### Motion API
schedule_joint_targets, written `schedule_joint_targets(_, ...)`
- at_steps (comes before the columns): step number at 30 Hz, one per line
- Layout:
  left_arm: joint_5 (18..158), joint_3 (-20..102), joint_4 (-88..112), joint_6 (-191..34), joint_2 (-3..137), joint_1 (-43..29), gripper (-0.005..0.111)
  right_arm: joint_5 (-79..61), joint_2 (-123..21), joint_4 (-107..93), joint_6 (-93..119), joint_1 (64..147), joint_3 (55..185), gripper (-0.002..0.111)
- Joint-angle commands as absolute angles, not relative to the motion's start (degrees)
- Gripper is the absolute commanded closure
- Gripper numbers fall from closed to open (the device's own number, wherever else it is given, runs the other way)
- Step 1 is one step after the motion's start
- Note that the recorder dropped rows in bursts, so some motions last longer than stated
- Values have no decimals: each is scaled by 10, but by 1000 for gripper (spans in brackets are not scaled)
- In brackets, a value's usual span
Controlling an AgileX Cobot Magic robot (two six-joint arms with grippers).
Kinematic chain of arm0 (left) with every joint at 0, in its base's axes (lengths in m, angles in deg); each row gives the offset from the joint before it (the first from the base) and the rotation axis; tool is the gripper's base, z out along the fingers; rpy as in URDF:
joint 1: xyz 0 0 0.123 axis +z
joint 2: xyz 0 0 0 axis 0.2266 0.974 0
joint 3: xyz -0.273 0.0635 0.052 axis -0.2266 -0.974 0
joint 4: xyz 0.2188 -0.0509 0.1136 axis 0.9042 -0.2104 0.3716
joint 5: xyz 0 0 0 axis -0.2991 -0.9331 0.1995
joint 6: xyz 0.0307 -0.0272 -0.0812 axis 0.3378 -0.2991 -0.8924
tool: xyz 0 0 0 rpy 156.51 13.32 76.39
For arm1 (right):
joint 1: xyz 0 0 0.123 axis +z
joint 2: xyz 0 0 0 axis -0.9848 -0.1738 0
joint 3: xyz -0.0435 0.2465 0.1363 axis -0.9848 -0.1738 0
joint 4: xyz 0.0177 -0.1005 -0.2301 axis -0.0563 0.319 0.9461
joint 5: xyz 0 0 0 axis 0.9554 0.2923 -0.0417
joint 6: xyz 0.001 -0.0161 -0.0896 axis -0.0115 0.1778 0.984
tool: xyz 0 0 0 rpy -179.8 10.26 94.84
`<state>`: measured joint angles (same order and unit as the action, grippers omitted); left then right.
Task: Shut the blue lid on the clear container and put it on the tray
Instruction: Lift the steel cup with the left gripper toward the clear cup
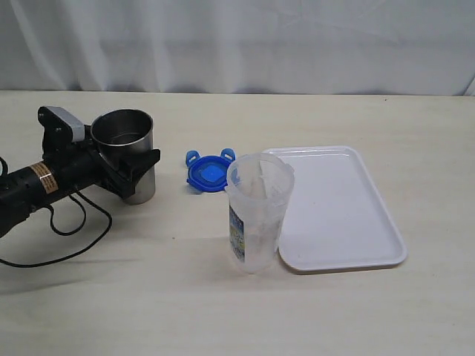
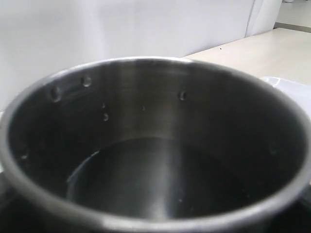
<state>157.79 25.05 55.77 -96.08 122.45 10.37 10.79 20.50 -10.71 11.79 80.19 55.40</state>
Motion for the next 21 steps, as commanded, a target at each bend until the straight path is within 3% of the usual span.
schedule_joint_targets(1, 1579, 252, 563, -963, 1224, 104, 107, 106, 208, -110, 119, 800, 553, 104)
schedule_joint_targets(21, 1579, 252, 563, -1038, 1121, 104, 107, 106, 208, -110, 119, 800, 553, 104)
